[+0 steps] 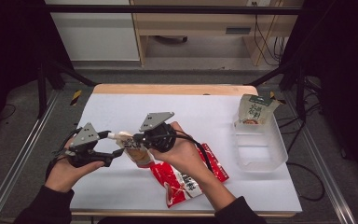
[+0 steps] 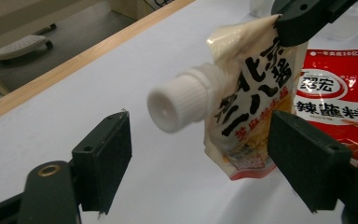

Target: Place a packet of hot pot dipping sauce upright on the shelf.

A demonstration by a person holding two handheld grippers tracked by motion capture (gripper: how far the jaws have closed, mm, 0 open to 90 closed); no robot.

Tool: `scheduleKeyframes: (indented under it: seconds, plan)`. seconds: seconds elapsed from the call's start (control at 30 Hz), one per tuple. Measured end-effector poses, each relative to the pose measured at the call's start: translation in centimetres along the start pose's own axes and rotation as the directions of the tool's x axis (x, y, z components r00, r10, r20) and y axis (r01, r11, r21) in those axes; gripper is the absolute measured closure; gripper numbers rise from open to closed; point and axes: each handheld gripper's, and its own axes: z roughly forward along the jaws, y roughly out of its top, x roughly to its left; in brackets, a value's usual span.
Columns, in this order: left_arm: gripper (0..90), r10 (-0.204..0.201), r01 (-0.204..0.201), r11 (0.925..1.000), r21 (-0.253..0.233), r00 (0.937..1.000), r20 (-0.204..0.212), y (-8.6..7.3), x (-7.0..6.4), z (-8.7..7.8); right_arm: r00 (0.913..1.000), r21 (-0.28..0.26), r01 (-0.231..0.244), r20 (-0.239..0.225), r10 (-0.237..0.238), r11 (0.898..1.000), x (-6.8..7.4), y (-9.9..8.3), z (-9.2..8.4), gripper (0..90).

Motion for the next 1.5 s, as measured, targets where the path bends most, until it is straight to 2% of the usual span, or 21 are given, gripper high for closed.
scheduleKeyframes:
  seconds: [0.07, 0.17, 0.2, 0.4, 0.43, 0.47, 0.5, 0.63, 0.9, 1.07, 1.1, 1.17, 1.3, 1.33, 1.5]
  plan:
    - [23.1, 0.012, -0.012, 0.9999, 0.004, 0.9998, 0.014, 0.6, -0.2, 0.3, 1.0000, 0.002, 0.003, -0.001, -0.003, 1.000, 0.0, 0.0, -0.3, 90.0]
    - [33.7, 0.047, -0.047, 0.9989, -0.003, 0.9980, 0.042, 1.4, -0.5, 1.0, 0.9999, 0.008, 0.014, 0.006, -0.014, 1.000, 0.1, -0.5, -1.7, 90.0]
    - [35.0, 0.056, -0.055, 0.9984, -0.009, 0.9964, 0.063, 1.8, -0.6, 1.4, 0.9999, 0.009, 0.011, 0.008, -0.011, 1.000, 0.1, -0.6, -1.9, 90.0]
    - [43.9, 0.072, -0.070, 0.9973, -0.024, 0.9921, 0.103, 2.8, -1.0, 2.2, 0.9998, 0.017, -0.001, 0.019, 0.001, 1.000, -0.3, -1.6, -2.9, 90.0]
    - [46.4, 0.077, -0.073, 0.9966, -0.039, 0.9895, 0.123, 3.1, -1.1, 2.3, 0.9999, 0.014, -0.007, 0.014, 0.007, 1.000, -0.4, -1.7, -3.0, 90.0]
    - [47.5, 0.077, -0.073, 0.9966, -0.039, 0.9895, 0.123, 3.1, -1.1, 2.3, 0.9999, 0.014, -0.007, 0.014, 0.007, 1.000, -0.4, -1.7, -3.0, 90.0]
    - [48.9, 0.087, -0.082, 0.9958, -0.041, 0.9869, 0.136, 3.3, -1.2, 2.5, 0.9997, 0.008, -0.019, 0.012, 0.019, 1.000, -0.5, -1.9, -3.2, 90.0]
    - [58.0, 0.086, -0.083, 0.9961, -0.030, 0.9866, 0.139, 3.5, -1.1, 2.6, 0.9995, 0.006, -0.029, 0.015, 0.029, 1.000, -0.7, -2.2, -3.4, 90.0]
    - [67.1, 0.082, -0.083, 0.9966, -0.005, 0.9829, 0.165, 3.5, -1.1, 2.5, 0.9993, 0.004, -0.035, 0.013, 0.035, 0.999, -0.8, -2.4, -3.5, 90.0]
    - [70.9, 0.082, -0.084, 0.9965, 0.004, 0.9795, 0.184, 3.9, -1.3, 2.2, 0.9988, -0.001, -0.044, 0.021, 0.044, 0.999, -1.0, -2.5, -3.6, 90.0]
    - [71.4, 0.088, -0.092, 0.9956, 0.015, 0.9770, 0.194, 4.3, -1.4, 2.1, 0.9987, 0.000, -0.047, 0.018, 0.047, 0.999, -1.1, -2.5, -3.6, 90.0]
    - [71.7, 0.094, -0.100, 0.9948, 0.021, 0.9763, 0.195, 4.4, -1.5, 2.1, 0.9987, 0.004, -0.047, 0.019, 0.047, 0.999, -1.1, -2.5, -3.7, 90.0]
    - [72.7, 0.105, -0.111, 0.9936, 0.017, 0.9695, 0.222, 5.3, -1.5, 2.0, 0.9984, 0.005, -0.053, 0.019, 0.053, 0.999, -1.3, -2.7, -4.1, 88.9]
    - [72.8, 0.122, -0.131, 0.9910, 0.025, 0.9661, 0.227, 5.8, -1.7, 2.0, 0.9985, 0.008, -0.051, 0.020, 0.050, 0.999, -1.4, -2.8, -4.2, 88.1]
    - [73.2, 0.146, -0.160, 0.9863, 0.043, 0.9639, 0.222, 6.7, -2.2, 2.2, 0.9982, 0.023, -0.048, 0.038, 0.047, 0.999, -1.6, -3.1, -4.5, 81.0]
